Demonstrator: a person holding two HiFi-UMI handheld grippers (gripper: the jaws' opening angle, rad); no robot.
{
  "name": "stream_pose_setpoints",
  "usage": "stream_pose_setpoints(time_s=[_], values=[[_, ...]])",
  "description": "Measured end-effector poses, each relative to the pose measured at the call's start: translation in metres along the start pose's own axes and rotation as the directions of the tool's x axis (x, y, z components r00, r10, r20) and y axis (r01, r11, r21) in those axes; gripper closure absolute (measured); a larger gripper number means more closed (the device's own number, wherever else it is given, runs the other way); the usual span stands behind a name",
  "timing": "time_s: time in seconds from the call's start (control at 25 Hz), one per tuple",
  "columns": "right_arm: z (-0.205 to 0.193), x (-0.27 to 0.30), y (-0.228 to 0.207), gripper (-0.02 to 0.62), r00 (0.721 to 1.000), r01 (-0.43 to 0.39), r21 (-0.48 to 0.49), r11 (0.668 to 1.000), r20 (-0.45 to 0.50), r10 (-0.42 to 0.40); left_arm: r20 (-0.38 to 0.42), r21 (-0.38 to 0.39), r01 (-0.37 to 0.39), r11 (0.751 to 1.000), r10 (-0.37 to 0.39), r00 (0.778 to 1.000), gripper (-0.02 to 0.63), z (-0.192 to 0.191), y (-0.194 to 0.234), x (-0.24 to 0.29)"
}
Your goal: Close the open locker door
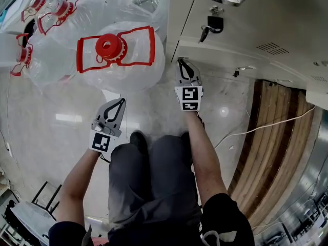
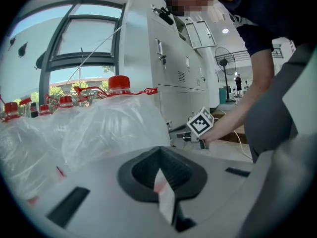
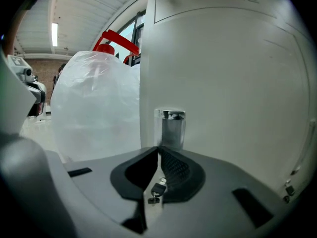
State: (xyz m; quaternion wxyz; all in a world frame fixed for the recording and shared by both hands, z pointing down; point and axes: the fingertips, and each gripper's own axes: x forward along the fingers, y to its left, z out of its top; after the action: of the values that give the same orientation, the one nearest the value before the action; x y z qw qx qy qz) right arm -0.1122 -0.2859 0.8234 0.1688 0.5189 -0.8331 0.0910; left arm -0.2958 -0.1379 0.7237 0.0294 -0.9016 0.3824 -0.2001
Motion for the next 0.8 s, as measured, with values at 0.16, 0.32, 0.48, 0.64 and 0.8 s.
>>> stream_pose_setpoints(time_s=[0.16,0.32,0.48,0.64,0.8], values=[[0.0023,0.0036,-0.0016,0.587,1.0,0.018,0.006,1.0,-0.008,-0.018,-0.014,0.083,0.029,0.996,-0.028,1.0,0.604,-0.0008,-0.001,-0.0006],[0.0038,0.0061,-0.0037,0.588,1.0,0.023,0.014,1.0,0.001,-0.023,-0.017,0.092,0.03,0.995,-0.029,0.999,0.604,-0.0005,0.001,-0.0021],[0.0045,0.008,-0.0051,0.589,0.999,0.039,0.003,0.999,-0.001,-0.039,-0.036,0.114,0.041,0.993,-0.037,0.999,0.604,-0.0033,0.0015,-0.0034],[0.0039,0.0099,-0.0061,0.589,0.998,0.06,-0.008,0.998,-0.003,-0.06,-0.026,0.096,0.031,0.995,-0.029,0.999,0.604,-0.003,0.0025,-0.0035],[0.0041,0.0105,-0.0065,0.589,0.997,0.076,-0.03,0.997,-0.005,-0.076,-0.003,0.003,-0.011,1.0,0.011,1.0,0.604,-0.0042,0.0077,-0.0025]])
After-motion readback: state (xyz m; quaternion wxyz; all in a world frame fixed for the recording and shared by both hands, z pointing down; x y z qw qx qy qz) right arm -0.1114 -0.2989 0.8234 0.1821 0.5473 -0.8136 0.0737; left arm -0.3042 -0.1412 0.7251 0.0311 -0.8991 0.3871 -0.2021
